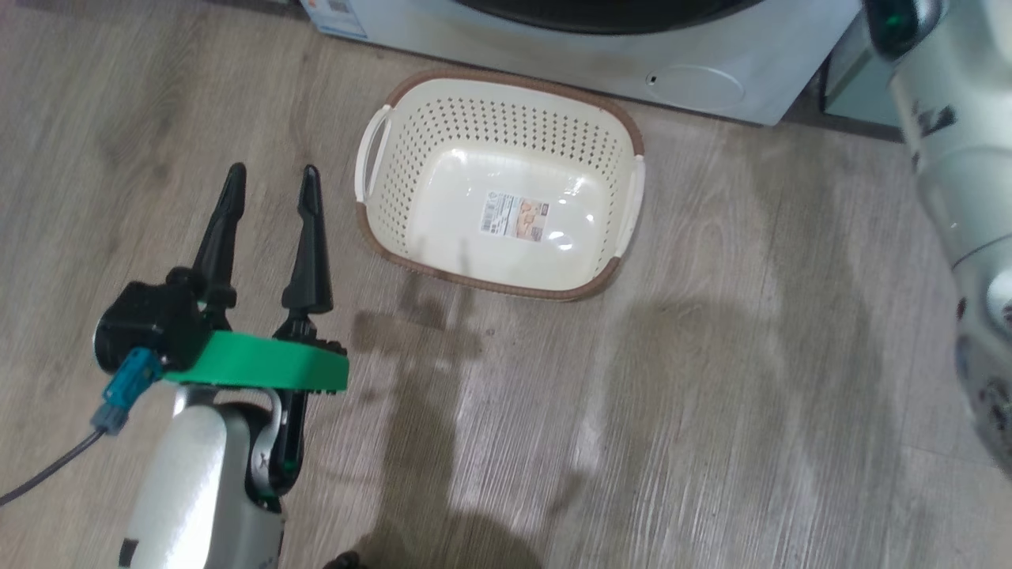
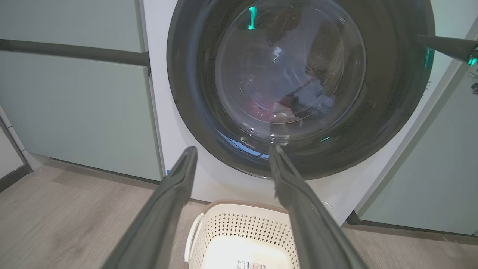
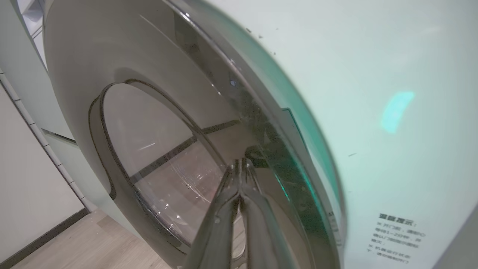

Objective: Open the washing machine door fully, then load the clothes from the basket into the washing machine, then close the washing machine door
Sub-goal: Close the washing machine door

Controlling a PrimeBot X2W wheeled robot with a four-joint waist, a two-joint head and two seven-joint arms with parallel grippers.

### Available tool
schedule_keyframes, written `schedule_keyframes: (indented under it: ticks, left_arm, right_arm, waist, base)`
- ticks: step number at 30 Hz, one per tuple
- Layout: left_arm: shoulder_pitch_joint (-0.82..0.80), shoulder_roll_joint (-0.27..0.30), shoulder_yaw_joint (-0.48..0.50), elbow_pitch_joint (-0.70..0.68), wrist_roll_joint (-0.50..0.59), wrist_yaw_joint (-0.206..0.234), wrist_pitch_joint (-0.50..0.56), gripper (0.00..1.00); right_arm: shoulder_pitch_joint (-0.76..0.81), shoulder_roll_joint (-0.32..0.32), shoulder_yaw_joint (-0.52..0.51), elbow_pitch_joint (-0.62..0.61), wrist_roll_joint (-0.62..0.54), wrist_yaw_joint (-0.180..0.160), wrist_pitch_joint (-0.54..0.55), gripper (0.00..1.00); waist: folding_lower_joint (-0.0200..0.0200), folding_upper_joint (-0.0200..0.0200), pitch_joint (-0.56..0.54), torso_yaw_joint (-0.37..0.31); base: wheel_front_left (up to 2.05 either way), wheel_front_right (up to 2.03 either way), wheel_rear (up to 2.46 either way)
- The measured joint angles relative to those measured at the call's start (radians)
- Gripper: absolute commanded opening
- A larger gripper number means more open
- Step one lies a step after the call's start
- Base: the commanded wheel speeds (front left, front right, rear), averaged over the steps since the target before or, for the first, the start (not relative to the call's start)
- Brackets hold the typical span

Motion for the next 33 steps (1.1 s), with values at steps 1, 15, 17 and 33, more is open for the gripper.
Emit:
schedule_keyframes:
  ticks: [1,15,17,33]
  left_arm:
    - [-0.002,-0.002,0.002,0.000,0.000,-0.006,0.000,1.00]
    - [-0.032,-0.026,0.021,0.007,0.018,-0.026,0.000,1.00]
    - [-0.032,-0.027,0.025,0.013,0.026,-0.026,0.000,1.00]
    - [0.031,-0.028,0.055,0.039,0.062,-0.033,0.000,1.00]
  right_arm:
    - [-0.014,-0.004,-0.003,0.012,-0.004,0.000,-0.001,0.00]
    - [-0.082,-0.003,-0.026,0.091,-0.068,0.009,-0.013,0.00]
    - [-0.081,0.000,-0.026,0.091,-0.069,0.008,-0.014,0.00]
    - [0.302,0.023,0.006,-0.268,0.035,0.000,-0.022,1.00]
  waist:
    - [0.0000,0.0000,0.006,0.004]
    - [-0.0001,0.0000,0.037,0.018]
    - [-0.0001,0.0000,0.028,0.014]
    - [-0.0001,0.0000,-0.092,-0.068]
  base:
    - [0.00,0.00,0.00]
    - [0.00,0.00,0.00]
    - [0.00,0.00,0.00]
    - [0.00,0.00,0.00]
